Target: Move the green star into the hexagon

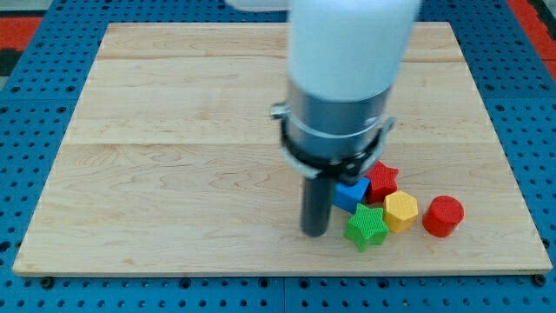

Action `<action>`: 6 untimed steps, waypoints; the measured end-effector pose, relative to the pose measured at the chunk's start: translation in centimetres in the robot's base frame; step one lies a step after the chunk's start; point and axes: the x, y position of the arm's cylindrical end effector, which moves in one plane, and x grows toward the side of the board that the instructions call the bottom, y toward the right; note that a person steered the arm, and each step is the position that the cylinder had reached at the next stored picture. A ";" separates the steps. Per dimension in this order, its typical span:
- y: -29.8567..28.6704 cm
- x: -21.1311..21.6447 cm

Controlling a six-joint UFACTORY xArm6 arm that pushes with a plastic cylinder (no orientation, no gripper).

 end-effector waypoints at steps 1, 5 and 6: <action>0.8 2.0; -3.9 0.7; -5.7 -5.3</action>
